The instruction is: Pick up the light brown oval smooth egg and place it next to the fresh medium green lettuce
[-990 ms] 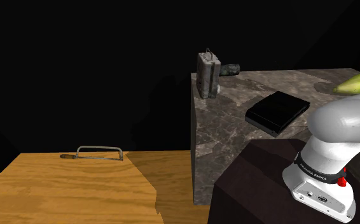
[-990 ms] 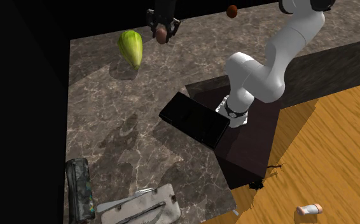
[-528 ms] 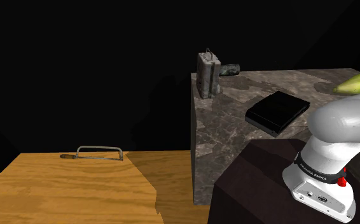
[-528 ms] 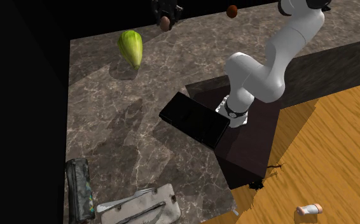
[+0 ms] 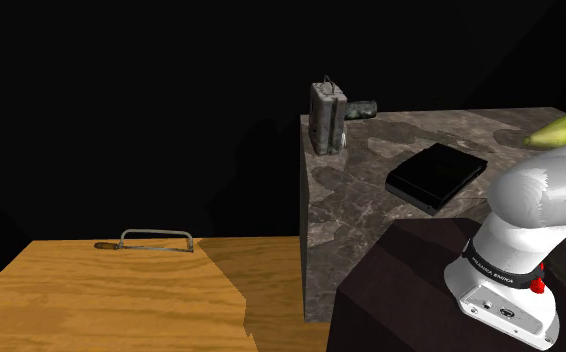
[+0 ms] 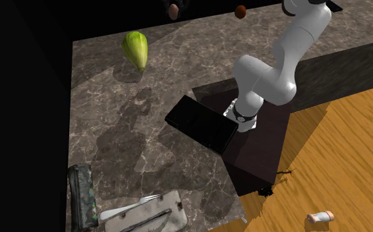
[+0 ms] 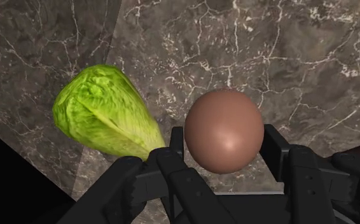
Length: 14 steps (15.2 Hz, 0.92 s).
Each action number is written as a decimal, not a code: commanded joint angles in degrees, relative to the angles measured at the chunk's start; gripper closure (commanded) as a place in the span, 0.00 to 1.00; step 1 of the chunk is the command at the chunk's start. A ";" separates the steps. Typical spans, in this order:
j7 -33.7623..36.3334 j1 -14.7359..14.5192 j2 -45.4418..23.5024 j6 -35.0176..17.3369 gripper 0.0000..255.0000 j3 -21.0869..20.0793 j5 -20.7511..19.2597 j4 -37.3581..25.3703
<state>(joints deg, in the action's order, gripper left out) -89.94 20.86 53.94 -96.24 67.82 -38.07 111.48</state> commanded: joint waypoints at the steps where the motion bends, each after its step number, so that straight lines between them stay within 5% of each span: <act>1: -2.68 -1.69 -0.25 1.01 1.00 2.61 -0.55 -3.74; 14: -3.37 -1.78 2.29 -5.11 1.00 8.37 -4.72 1.12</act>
<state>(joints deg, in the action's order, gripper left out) -93.38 19.23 56.06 -100.71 75.65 -42.42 112.18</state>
